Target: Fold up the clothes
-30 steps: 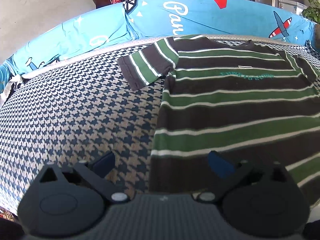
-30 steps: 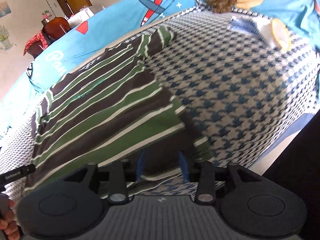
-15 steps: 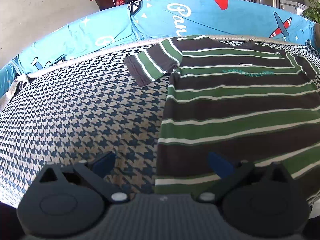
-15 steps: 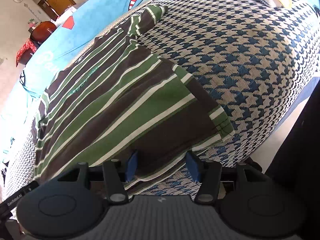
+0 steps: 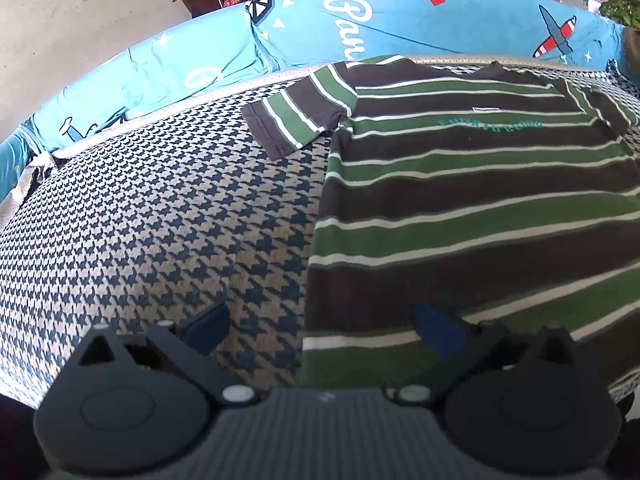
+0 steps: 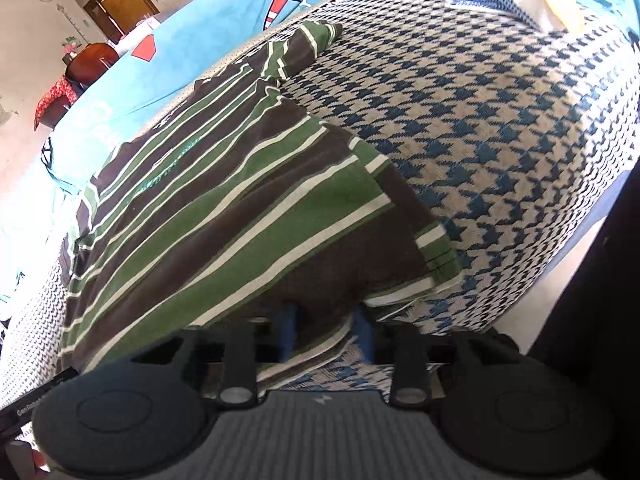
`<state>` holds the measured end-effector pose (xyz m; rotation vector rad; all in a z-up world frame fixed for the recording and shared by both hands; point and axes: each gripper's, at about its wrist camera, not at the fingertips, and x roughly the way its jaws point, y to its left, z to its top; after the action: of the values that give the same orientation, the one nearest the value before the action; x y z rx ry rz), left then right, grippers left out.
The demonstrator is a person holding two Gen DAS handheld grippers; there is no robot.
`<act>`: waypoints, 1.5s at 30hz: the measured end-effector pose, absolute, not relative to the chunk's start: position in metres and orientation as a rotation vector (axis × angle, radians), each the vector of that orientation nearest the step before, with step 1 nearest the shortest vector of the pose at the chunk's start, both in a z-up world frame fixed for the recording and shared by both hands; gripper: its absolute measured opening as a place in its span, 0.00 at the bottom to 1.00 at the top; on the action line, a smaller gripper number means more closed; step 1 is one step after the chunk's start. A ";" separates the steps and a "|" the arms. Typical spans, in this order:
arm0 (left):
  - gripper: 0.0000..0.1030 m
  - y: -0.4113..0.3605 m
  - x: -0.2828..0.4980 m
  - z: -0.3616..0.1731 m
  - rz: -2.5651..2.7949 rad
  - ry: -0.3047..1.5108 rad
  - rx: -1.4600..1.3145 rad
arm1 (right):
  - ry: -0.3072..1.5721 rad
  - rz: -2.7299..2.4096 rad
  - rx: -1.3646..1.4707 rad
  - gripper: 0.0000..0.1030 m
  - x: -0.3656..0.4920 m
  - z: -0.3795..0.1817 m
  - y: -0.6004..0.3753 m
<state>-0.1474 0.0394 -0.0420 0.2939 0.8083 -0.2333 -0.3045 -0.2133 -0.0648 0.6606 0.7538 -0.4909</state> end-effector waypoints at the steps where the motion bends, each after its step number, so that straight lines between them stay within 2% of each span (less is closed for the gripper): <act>1: 1.00 0.040 -0.148 -0.042 -0.233 0.810 0.294 | 0.760 -0.492 0.634 0.05 -0.306 -0.062 -0.211; 11: 1.00 0.050 -0.158 -0.046 -0.247 0.838 0.277 | 0.845 -0.565 0.472 0.03 -0.320 -0.059 -0.195; 16: 1.00 0.054 -0.160 -0.046 -0.240 0.843 0.258 | 0.721 -0.543 0.454 0.03 -0.327 -0.037 -0.188; 18: 1.00 0.054 -0.159 -0.046 -0.227 0.837 0.256 | 0.670 -0.500 0.395 0.07 -0.329 -0.029 -0.177; 23: 1.00 0.054 -0.159 -0.044 -0.222 0.825 0.244 | 0.704 -0.268 0.408 0.09 -0.312 -0.032 -0.161; 25: 1.00 0.053 -0.159 -0.044 -0.225 0.825 0.248 | 0.717 -0.220 0.369 0.16 -0.305 -0.035 -0.149; 27: 1.00 0.052 -0.159 -0.044 -0.230 0.825 0.251 | 0.721 -0.182 0.323 0.30 -0.300 -0.039 -0.137; 32: 1.00 0.051 -0.159 -0.044 -0.237 0.824 0.252 | 0.712 -0.152 0.216 0.40 -0.285 -0.046 -0.118; 38: 1.00 0.052 -0.159 -0.044 -0.234 0.821 0.253 | 0.737 -0.137 0.132 0.43 -0.263 -0.058 -0.103; 40: 1.00 0.052 -0.159 -0.044 -0.233 0.821 0.255 | 0.742 -0.151 0.099 0.42 -0.259 -0.061 -0.099; 41: 1.00 0.052 -0.159 -0.044 -0.233 0.821 0.255 | 0.737 -0.158 0.083 0.37 -0.258 -0.062 -0.096; 42: 1.00 0.052 -0.160 -0.044 -0.233 0.820 0.255 | 0.733 -0.160 0.065 0.24 -0.258 -0.062 -0.094; 44: 1.00 0.052 -0.160 -0.044 -0.230 0.820 0.255 | 0.728 -0.158 0.039 0.06 -0.257 -0.062 -0.091; 45: 1.00 0.052 -0.160 -0.044 -0.229 0.820 0.256 | 0.730 -0.153 0.040 0.05 -0.257 -0.062 -0.091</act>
<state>-0.1600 0.0524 -0.0439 0.2556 0.8198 -0.2292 -0.2569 -0.0912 -0.0621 0.0400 0.7304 -0.1525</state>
